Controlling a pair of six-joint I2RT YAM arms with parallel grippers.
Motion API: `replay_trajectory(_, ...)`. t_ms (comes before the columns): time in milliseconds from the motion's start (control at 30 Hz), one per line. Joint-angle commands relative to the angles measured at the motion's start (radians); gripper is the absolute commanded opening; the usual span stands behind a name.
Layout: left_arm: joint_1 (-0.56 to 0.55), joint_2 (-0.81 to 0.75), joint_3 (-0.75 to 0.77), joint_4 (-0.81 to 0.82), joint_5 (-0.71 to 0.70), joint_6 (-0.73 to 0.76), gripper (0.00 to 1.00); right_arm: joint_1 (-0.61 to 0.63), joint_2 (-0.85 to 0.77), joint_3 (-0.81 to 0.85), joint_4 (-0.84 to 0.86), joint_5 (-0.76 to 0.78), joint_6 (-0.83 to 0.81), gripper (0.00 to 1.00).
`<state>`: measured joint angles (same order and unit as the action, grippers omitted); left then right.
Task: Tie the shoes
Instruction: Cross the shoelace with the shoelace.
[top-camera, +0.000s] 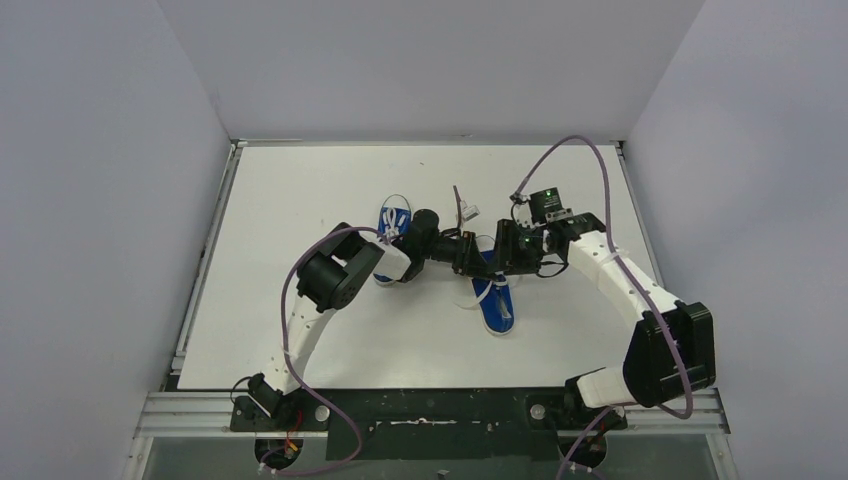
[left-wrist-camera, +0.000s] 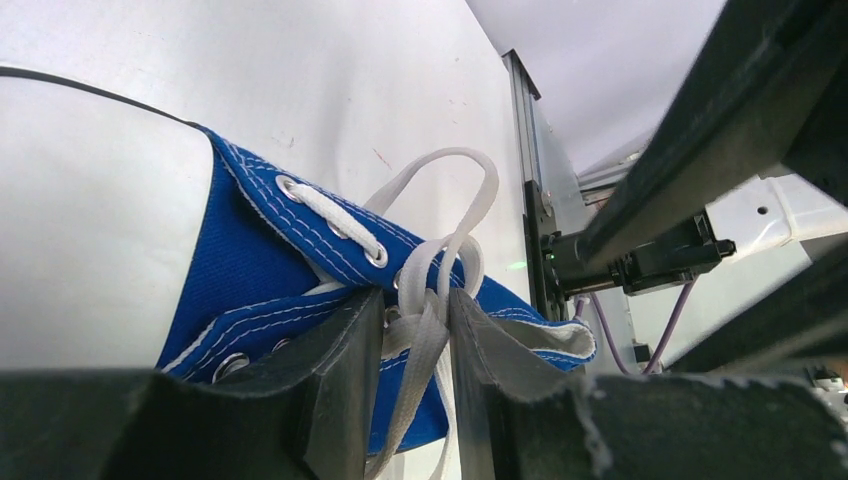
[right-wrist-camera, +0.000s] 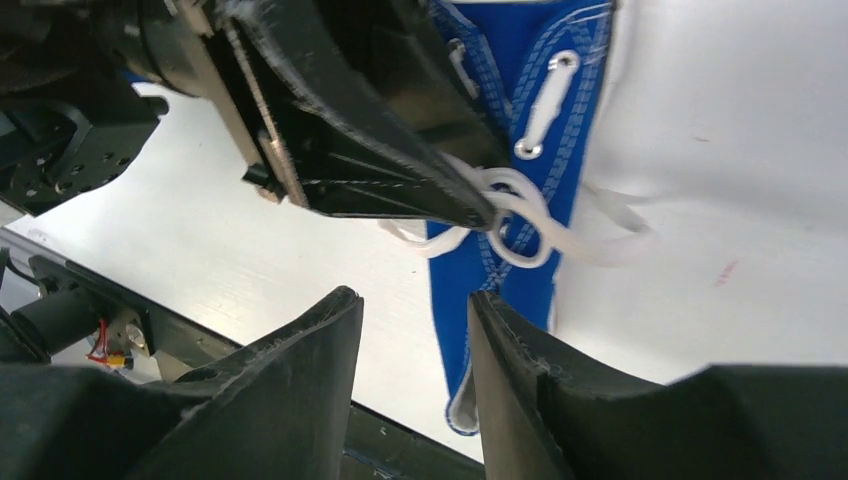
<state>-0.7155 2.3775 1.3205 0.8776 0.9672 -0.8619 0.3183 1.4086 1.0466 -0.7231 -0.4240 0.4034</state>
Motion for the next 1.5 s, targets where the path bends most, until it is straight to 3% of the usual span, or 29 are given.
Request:
replay_trajectory(0, -0.003, 0.039, -0.018, -0.022, -0.044, 0.036, 0.29, -0.087, -0.026, 0.052, -0.031, -0.001, -0.081, 0.44)
replay_trajectory(233, -0.005, 0.028, -0.013, -0.055, -0.012, 0.064, 0.28, -0.243, 0.13, 0.083, -0.007, -0.078, -0.247, 0.39)
replay_trajectory(467, -0.005, -0.021, -0.03, -0.135, -0.024, 0.138, 0.27, -0.243, 0.164, 0.02, 0.074, -0.227, -0.224, 0.33)
replay_trajectory(700, -0.009, -0.045, -0.005, -0.241, -0.021, 0.212, 0.26, -0.245, 0.147, -0.044, 0.124, -0.256, -0.203, 0.4)
replay_trajectory(1033, -0.02, -0.063, 0.023, -0.357, -0.026, 0.291, 0.25, -0.227, 0.159, -0.054, 0.147, -0.243, -0.193, 0.39)
replay_trajectory(1267, -0.022, -0.081, 0.049, -0.44, -0.043, 0.337, 0.24, -0.198, 0.178, -0.042, 0.139, -0.21, -0.21, 0.31)
replay_trajectory(1367, -0.022, -0.093, 0.061, -0.472, -0.051, 0.357, 0.24, -0.186, 0.17, -0.036, 0.12, -0.193, -0.224, 0.23)
replay_trajectory(1467, -0.018, -0.11, 0.069, -0.493, -0.052, 0.359, 0.26, -0.179, 0.157, -0.038, 0.11, -0.171, -0.252, 0.06)
